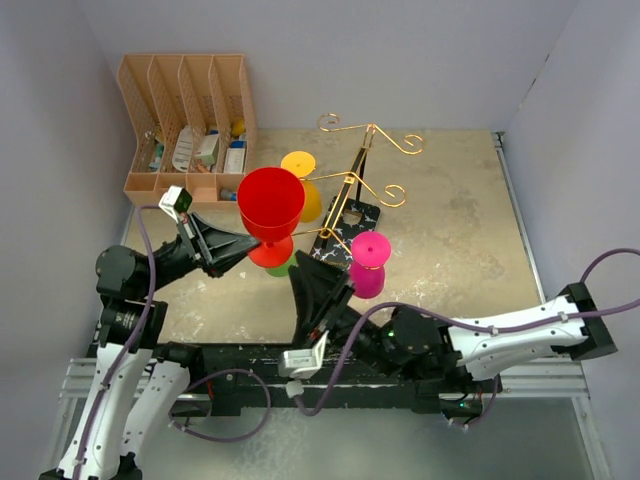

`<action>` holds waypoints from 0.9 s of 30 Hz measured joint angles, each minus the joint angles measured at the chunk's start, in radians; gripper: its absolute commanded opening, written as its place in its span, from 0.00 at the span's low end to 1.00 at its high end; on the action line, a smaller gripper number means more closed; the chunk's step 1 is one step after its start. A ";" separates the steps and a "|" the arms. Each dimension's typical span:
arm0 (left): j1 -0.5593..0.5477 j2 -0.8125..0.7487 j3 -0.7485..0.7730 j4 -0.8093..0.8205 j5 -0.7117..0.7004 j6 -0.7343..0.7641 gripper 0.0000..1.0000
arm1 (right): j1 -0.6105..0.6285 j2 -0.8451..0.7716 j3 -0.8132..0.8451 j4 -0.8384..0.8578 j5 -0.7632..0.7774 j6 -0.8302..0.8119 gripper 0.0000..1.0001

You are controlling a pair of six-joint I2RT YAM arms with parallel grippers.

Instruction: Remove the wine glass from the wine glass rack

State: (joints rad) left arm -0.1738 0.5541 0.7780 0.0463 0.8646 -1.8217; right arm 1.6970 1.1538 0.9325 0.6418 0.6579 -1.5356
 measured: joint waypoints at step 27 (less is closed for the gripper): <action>0.000 0.036 0.242 -0.372 -0.303 0.599 0.00 | -0.644 0.224 1.187 -1.218 -0.010 1.414 0.06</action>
State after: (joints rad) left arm -0.1738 0.5900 1.0203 -0.3252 0.5617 -1.2224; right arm 1.0534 1.3781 2.1193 -0.5766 0.6483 -0.1219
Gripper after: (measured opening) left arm 0.010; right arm 0.296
